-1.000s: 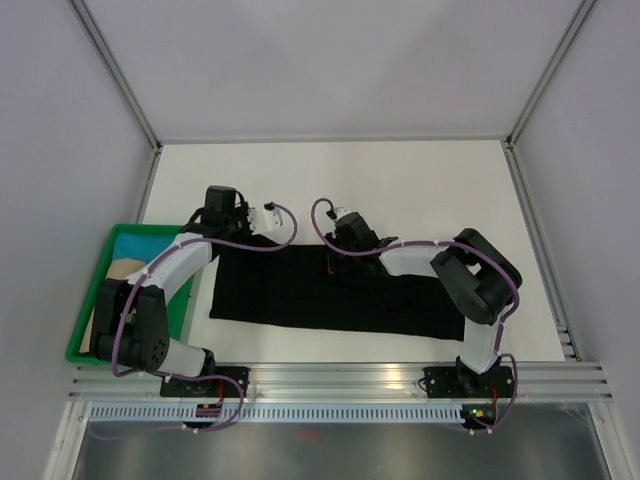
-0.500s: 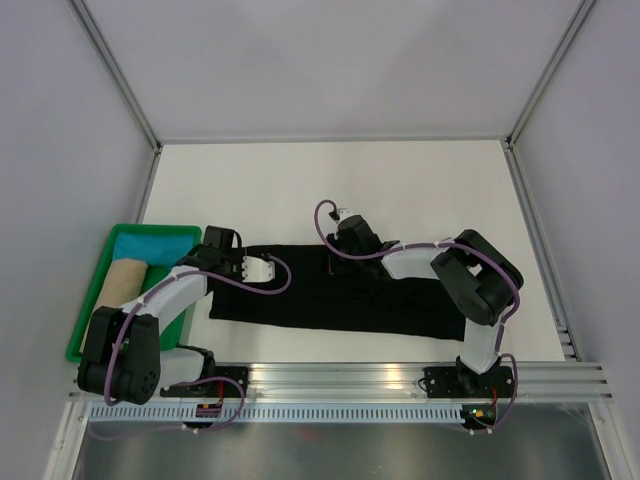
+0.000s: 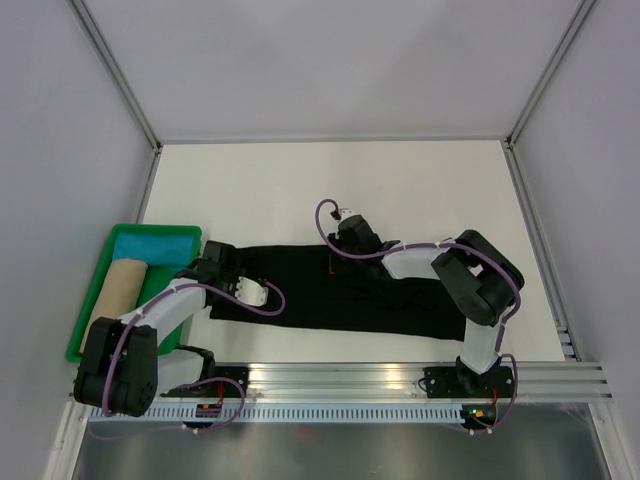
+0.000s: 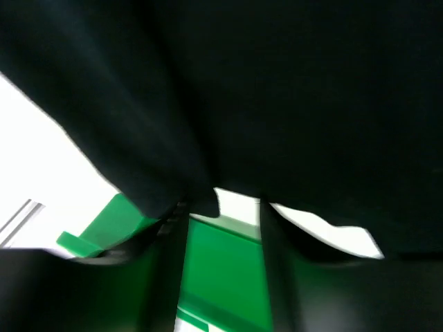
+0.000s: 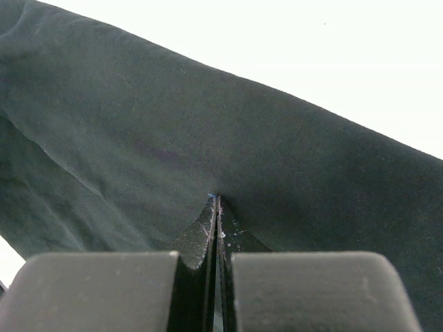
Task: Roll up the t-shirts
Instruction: Fold the tshirt
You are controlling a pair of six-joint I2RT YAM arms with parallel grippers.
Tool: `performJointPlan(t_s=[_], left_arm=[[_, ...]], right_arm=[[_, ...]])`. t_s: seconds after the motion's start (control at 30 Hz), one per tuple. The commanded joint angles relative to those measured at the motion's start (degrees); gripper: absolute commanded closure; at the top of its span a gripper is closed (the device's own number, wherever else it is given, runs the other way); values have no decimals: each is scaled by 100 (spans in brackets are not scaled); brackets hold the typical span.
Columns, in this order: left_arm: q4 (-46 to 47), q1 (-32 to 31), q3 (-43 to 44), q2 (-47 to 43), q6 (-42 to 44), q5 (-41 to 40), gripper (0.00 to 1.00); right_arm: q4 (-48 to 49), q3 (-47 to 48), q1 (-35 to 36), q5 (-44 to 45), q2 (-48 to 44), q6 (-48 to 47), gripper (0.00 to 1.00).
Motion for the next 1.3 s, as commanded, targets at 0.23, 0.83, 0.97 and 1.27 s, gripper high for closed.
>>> performJointPlan(t_s=[0.23,0.83,0.97,1.27], left_arm=[[-2269,12,2446,118,-1343,1061,47],[-702,-401,2155,1833,-4684,1117,77],[-499,-480,1846,1930,-4728,1036,77],[-1236,-463,2285,744,-5044,1188,56]], right_arm=[[-900,372,-78,195,-442,-383,96],[-1489,-321,-684,28,-1305,-137,100],[-1525,-664,-728,-42,-1226,-216,100],[-2068,-43,-606,230,-1665,-1744,82]])
